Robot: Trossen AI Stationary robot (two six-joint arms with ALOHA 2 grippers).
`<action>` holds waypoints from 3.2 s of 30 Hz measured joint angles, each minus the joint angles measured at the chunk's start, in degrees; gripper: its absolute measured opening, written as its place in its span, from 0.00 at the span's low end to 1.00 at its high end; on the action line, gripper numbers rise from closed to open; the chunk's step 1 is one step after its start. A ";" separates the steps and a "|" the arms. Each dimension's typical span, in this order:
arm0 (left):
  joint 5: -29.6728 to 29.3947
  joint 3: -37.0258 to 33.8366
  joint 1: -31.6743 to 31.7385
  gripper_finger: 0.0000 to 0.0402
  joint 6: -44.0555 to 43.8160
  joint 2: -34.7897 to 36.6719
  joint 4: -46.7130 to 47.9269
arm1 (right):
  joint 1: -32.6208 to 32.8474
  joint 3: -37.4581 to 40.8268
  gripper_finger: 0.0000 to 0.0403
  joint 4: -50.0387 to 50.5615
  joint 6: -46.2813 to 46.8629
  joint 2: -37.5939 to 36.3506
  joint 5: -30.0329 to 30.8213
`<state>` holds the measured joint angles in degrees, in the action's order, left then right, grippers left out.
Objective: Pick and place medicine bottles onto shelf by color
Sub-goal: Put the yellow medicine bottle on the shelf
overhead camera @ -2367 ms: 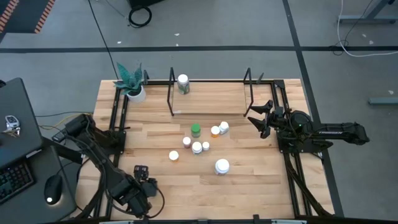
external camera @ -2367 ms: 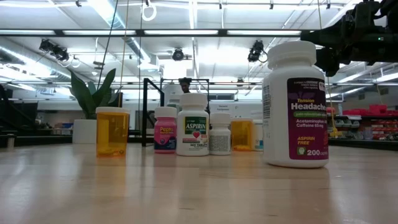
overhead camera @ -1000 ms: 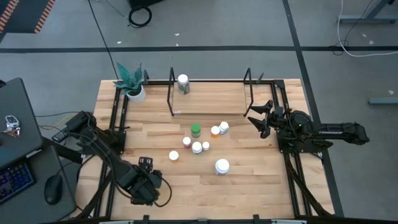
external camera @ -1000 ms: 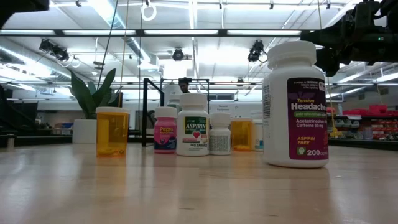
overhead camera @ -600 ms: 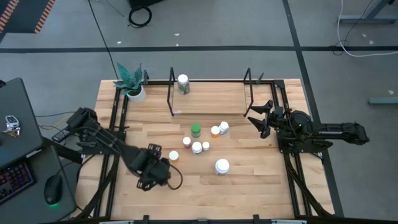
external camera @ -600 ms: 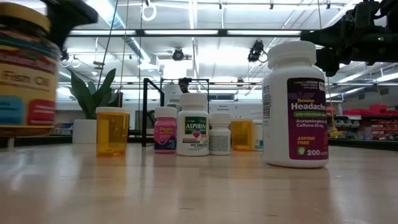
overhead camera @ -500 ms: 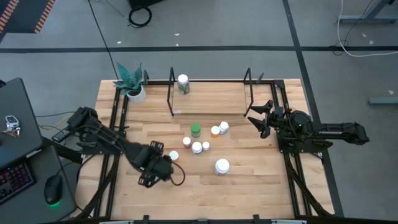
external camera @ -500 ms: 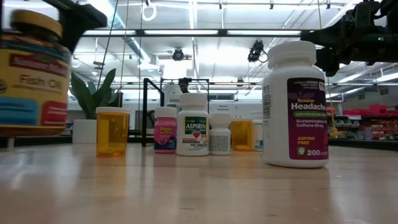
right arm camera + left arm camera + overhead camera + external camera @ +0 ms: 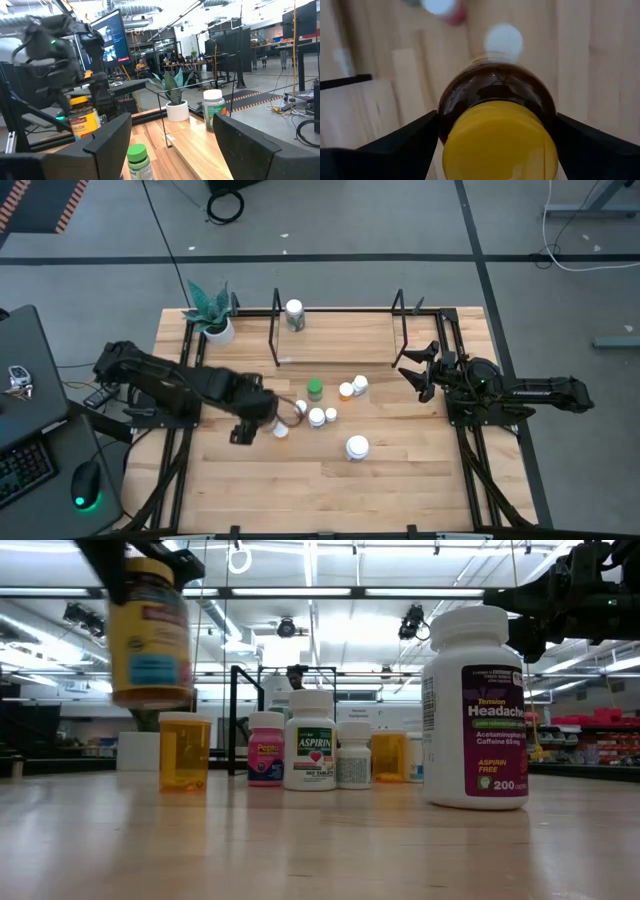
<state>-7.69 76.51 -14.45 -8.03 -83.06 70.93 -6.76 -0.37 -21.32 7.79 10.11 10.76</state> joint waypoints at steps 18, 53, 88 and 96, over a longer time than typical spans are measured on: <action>1.48 23.80 20.55 0.86 12.57 -10.97 4.83 | 0.01 -0.01 0.72 0.02 0.02 -0.01 0.00; -1.55 37.80 45.40 0.86 31.63 -35.67 4.80 | 0.01 0.00 0.72 0.01 0.02 -0.02 0.00; -1.18 37.86 45.74 0.86 35.71 -37.49 -0.56 | -0.01 -0.01 0.72 0.00 0.01 -0.02 0.00; -1.15 37.81 45.74 0.86 35.47 -37.54 -0.04 | 0.00 0.00 0.72 0.00 0.02 -0.02 0.00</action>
<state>-8.84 114.32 31.29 27.44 -120.60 70.88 -6.75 -0.37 -21.32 7.81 10.09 10.76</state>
